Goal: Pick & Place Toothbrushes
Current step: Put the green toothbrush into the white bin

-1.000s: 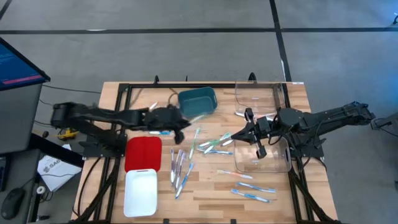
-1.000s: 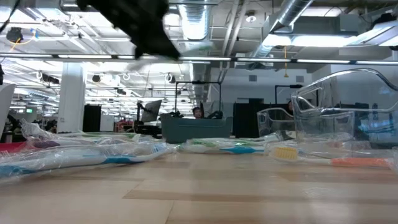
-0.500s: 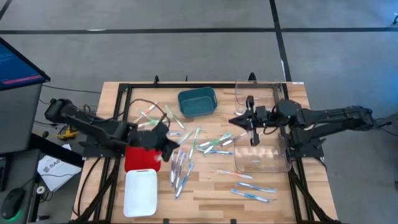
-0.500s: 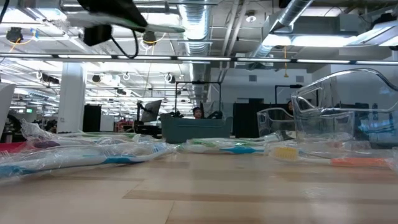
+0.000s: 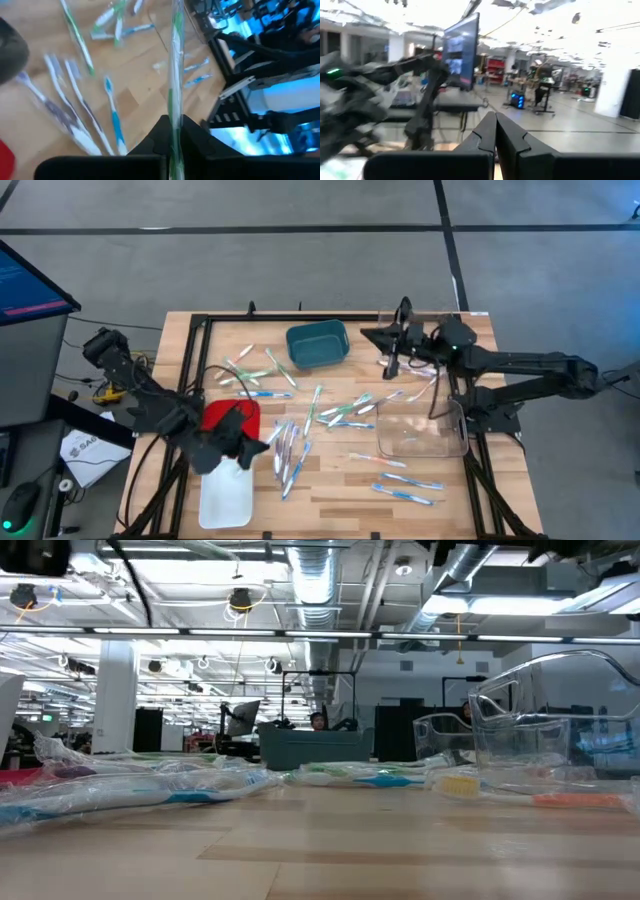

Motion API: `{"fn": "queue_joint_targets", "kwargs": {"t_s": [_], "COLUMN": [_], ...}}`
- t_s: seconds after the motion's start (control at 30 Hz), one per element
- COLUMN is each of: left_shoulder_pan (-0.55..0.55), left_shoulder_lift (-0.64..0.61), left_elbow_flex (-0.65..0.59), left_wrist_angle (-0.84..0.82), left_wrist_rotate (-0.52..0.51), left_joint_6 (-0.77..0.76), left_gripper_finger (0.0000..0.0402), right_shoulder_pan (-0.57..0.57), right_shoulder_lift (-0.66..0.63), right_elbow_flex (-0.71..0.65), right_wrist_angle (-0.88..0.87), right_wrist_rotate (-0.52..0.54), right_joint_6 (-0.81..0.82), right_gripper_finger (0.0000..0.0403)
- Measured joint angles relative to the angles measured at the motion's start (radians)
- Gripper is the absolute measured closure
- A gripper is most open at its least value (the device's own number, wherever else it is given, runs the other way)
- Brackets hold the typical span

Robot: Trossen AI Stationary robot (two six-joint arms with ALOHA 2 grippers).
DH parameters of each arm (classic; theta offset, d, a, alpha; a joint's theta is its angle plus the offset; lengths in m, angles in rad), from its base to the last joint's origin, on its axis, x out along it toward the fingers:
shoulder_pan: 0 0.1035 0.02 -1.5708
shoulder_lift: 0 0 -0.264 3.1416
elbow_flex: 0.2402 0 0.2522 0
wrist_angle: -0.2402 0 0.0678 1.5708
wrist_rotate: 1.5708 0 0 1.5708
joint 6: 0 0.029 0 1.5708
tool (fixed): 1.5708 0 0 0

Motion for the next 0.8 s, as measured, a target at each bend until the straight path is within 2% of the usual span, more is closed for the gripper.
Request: {"fn": "queue_joint_targets", "kwargs": {"t_s": [0.1, 0.2, 0.3, 0.43, 0.6, 0.8], "left_shoulder_pan": [-0.074, -0.114, -0.125, -0.125, -0.158, -0.197], "left_shoulder_lift": [0.018, 0.056, 0.108, 0.199, 0.336, 0.504], "left_elbow_flex": [0.001, 0.032, 0.116, 0.292, 0.481, 0.532], "left_wrist_angle": [-0.002, -0.052, -0.198, -0.506, -0.820, -0.872], "left_wrist_rotate": [-0.041, -0.014, 0.082, 0.242, 0.317, 0.340], "left_joint_6": [-0.093, -0.182, -0.290, -0.436, -0.630, -0.681], "left_gripper_finger": [0.0391, 0.0391, 0.0391, 0.0391, 0.0391, 0.0391], "right_shoulder_pan": [-0.031, -0.041, -0.040, -0.029, -0.017, -0.018], "right_shoulder_lift": [0.035, 0.077, 0.118, 0.155, 0.166, 0.166], "right_elbow_flex": [0.030, 0.056, 0.086, 0.118, 0.148, 0.149], "right_wrist_angle": [0.006, 0.002, 0.001, -0.003, -0.078, -0.102], "right_wrist_rotate": [-0.001, -0.001, -0.004, -0.005, -0.005, -0.005], "right_joint_6": [0.029, 0.035, 0.036, 0.044, 0.044, 0.045], "right_gripper_finger": [0.0403, 0.0403, 0.0403, 0.0403, 0.0403, 0.0403]}}
